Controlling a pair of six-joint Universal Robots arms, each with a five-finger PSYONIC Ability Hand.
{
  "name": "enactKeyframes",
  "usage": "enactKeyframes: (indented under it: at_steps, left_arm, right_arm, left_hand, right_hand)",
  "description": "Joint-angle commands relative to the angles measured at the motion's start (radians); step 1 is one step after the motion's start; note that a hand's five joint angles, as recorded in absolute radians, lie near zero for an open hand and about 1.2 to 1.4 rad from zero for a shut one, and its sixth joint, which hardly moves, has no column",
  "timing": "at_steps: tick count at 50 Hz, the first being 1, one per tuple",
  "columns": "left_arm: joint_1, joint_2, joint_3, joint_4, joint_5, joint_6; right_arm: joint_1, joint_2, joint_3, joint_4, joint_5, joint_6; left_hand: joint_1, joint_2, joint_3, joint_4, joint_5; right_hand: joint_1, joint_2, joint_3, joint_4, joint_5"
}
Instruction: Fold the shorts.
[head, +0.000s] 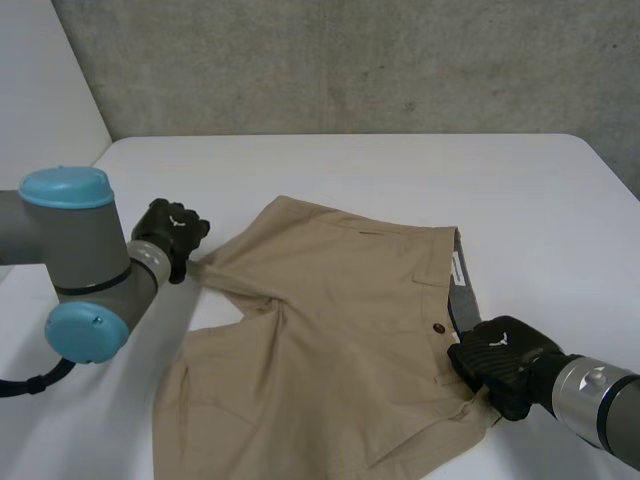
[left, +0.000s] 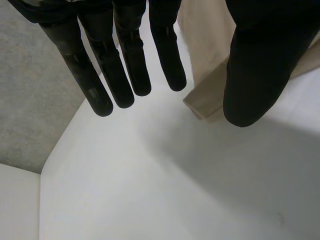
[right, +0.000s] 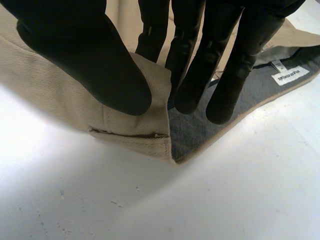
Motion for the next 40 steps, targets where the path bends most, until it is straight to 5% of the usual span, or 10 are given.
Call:
enactKeyframes:
  at_steps: [1, 12, 14, 15, 16, 34, 40]
  left_arm:
    - [0.005, 0.0, -0.01, -0.008, 0.01, -0.045]
    - [0.0, 0.0, -0.084, -0.002, 0.066, -0.061]
    - [0.002, -0.003, -0.086, 0.001, 0.068, -0.062]
    - [0.009, -0.004, -0.083, 0.001, 0.068, -0.062]
    - [0.011, -0.006, -0.08, 0.001, 0.068, -0.061]
    - [0.069, -0.014, -0.104, 0.022, 0.06, -0.05]
    - [0.053, 0.02, -0.129, 0.022, 0.062, -0.056]
  right_arm:
    - [-0.001, 0.0, 0.004, -0.002, -0.001, 0.0]
    - [-0.003, 0.003, 0.005, -0.002, -0.002, 0.0]
    - [-0.001, 0.005, 0.005, -0.004, -0.002, 0.0]
    - [-0.001, 0.006, 0.005, -0.004, -0.002, 0.0]
    - [0.0, 0.006, 0.005, -0.004, -0.002, 0.0]
    - [0.006, -0.015, 0.007, 0.009, 0.007, 0.002]
    - [0.016, -0.017, 0.007, 0.009, 0.006, 0.005]
  left_hand:
    - [0.079, 0.092, 0.086, 0.093, 0.094]
    - [0.152, 0.165, 0.159, 0.166, 0.167]
    - [0.299, 0.312, 0.305, 0.312, 0.313]
    - [0.619, 0.632, 0.626, 0.633, 0.634]
    - [0.692, 0.705, 0.698, 0.705, 0.706]
    - [0.692, 0.706, 0.699, 0.706, 0.707]
    - [-0.11, -0.097, -0.104, -0.097, -0.096]
  right_hand:
    - [0.414, 0.227, 0.216, 0.205, 0.222]
    - [0.414, 0.227, 0.216, 0.205, 0.222]
    - [0.414, 0.227, 0.216, 0.205, 0.222]
    - [0.414, 0.227, 0.216, 0.205, 0.222]
    - [0.414, 0.227, 0.216, 0.205, 0.222]
    - [0.414, 0.227, 0.216, 0.205, 0.222]
    - [0.414, 0.227, 0.216, 0.205, 0.222]
